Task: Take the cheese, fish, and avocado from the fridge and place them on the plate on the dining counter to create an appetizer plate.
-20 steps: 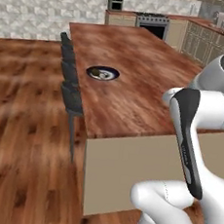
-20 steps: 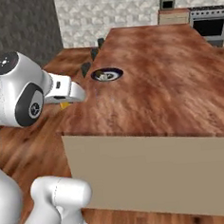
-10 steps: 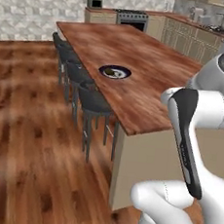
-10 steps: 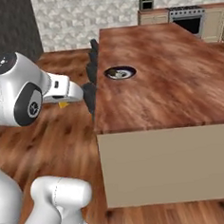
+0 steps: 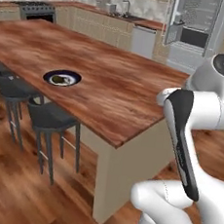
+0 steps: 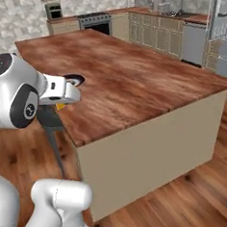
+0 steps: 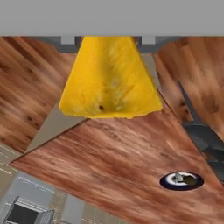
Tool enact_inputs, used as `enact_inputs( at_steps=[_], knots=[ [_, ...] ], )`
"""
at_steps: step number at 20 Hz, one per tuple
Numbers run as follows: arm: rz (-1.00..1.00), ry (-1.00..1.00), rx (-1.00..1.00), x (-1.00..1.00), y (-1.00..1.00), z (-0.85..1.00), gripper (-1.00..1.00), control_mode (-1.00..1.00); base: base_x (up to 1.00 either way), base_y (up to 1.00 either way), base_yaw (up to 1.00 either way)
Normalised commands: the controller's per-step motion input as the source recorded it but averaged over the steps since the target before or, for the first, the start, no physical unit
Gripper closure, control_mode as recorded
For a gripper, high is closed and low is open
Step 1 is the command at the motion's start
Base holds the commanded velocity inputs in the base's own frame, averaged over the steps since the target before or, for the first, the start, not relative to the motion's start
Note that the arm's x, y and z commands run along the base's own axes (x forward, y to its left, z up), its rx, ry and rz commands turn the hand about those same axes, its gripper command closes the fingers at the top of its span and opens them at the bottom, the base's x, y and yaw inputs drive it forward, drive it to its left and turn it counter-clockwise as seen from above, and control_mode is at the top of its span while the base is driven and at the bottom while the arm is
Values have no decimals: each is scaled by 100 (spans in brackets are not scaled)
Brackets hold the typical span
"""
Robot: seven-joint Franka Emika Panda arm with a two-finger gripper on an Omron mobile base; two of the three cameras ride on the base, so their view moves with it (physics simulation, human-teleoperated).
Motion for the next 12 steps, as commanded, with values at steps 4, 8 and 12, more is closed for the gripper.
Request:
enact_inputs(
  at_steps=[4,8,12],
  knots=[
    [0,0,0,0,0,0,100,100,50,72,-78],
    [0,0,0,0,0,0,100,100,8,87,-66],
    [0,0,0,0,0,0,100,100,-40,94,-52]
  ],
)
